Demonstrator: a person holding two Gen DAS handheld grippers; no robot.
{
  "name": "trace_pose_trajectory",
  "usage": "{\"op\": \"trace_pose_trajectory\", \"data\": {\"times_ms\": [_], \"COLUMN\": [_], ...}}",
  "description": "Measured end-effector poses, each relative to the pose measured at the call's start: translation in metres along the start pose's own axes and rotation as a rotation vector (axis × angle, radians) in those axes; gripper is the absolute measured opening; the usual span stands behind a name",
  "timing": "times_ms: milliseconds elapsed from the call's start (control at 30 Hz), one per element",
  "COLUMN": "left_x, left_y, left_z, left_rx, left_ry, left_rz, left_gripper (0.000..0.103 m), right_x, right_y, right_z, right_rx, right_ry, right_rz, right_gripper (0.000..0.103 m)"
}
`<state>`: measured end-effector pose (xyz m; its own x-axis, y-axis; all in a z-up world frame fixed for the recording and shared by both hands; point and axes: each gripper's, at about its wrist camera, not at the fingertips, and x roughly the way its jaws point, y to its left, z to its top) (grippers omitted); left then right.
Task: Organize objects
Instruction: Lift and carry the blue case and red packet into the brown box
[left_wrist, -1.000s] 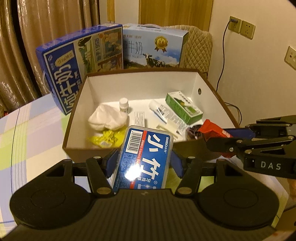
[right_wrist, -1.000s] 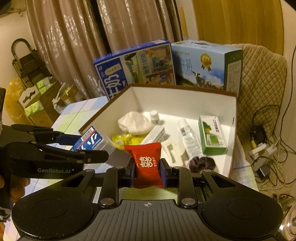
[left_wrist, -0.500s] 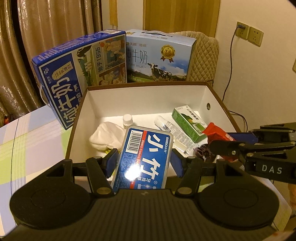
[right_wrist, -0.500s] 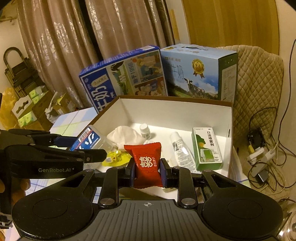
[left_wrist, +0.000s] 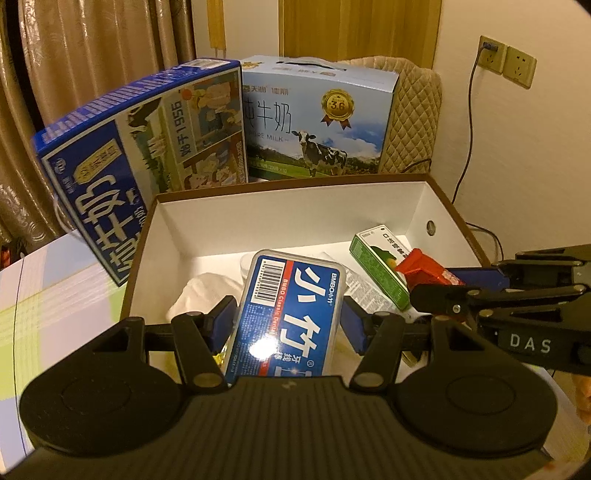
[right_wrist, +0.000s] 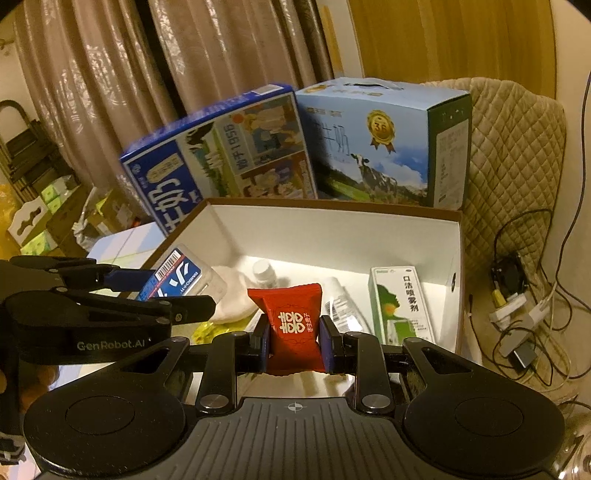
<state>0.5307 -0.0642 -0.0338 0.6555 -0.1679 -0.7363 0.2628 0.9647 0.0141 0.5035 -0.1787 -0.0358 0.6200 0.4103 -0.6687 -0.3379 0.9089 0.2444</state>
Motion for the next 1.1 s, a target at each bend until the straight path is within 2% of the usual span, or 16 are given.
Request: {"op": "trace_pose_trajectory", "data": {"times_ms": [633,833,967,1100], "left_x": [0.096,0.120,0.122,0.118], "left_y": [0.001,0.006,0.006,0.010], "left_z": [0.042,0.046,0.048,0.048], "left_rx": [0.013,-0.002,0.003,-0.004], "left_ry": [0.083,0.102,0.086,0.086], "left_rz": [-0.016,-0.050,-0.046,-0.042], "left_gripper": [0.057,0.057,0.072,0.077], "right_x": [0.073,0.085,0.089,0.089], "right_y": [-0.052,-0.067,-0.073,-0.074], "right_z": [0.035,0.036,0.035,0.036], "right_rx": [0.127,0.172,0.196,0.199], "right_ry": [0.065,0.080,0.080,0.076], "right_rz": [-0.029,-0.037,-0.033,-0.027], "right_gripper": [0.024,0.024,0.024,0.024]}}
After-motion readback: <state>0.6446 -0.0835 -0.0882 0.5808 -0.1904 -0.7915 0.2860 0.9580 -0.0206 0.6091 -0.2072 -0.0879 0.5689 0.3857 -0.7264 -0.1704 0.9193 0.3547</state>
